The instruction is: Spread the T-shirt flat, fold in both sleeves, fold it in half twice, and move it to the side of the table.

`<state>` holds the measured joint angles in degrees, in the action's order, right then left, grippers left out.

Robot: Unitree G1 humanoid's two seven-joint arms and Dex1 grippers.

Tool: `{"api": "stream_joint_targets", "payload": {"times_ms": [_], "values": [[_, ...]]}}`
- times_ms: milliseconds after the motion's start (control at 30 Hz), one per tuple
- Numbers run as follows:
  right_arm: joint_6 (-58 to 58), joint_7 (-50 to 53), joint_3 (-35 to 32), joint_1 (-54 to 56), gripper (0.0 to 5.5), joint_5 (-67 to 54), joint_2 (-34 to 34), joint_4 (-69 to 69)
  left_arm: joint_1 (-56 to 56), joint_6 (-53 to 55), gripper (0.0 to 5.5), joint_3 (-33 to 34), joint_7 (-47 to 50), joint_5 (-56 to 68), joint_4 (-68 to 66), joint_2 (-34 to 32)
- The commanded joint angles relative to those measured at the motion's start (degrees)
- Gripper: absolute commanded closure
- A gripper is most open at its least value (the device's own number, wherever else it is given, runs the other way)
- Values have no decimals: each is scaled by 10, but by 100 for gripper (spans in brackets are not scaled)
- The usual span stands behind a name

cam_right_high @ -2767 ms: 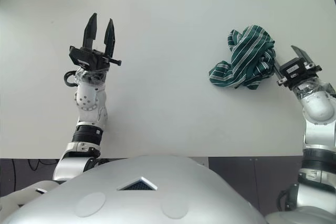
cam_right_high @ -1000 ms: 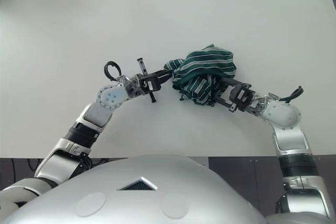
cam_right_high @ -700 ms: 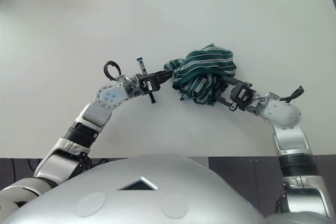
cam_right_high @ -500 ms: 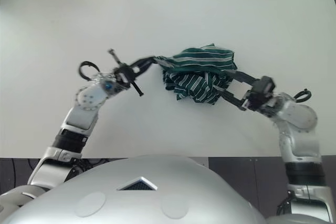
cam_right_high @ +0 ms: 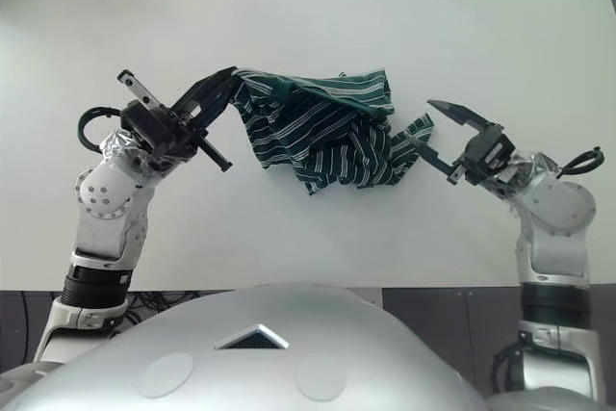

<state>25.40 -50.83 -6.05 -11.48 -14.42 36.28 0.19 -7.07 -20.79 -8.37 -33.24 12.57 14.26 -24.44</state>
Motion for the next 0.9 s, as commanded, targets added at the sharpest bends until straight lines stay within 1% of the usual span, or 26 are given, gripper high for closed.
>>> {"api": "stream_joint_targets", "payload": {"times_ms": [33, 300, 533, 633, 733, 867, 900], "values": [[23, 27, 26, 44, 291, 55, -16, 28, -3, 12, 548, 4, -3, -3, 17, 0], [52, 65, 71, 89, 291, 135, -22, 75, -3, 21, 548, 4, -4, -3, 34, 2], [71, 98, 91, 105, 291, 181, -17, 97, -2, 28, 548, 5, -5, 0, 48, 2], [77, 110, 97, 112, 328, 197, -15, 106, 0, 32, 550, 6, -5, 1, 54, 1], [81, 119, 102, 117, 388, 203, -16, 113, 1, 34, 550, 6, -5, 0, 56, 2], [83, 125, 107, 121, 442, 202, -15, 117, 1, 35, 550, 7, -4, -4, 57, 1], [83, 126, 109, 122, 471, 202, -15, 117, 1, 35, 550, 7, -4, -4, 57, 1]]}}
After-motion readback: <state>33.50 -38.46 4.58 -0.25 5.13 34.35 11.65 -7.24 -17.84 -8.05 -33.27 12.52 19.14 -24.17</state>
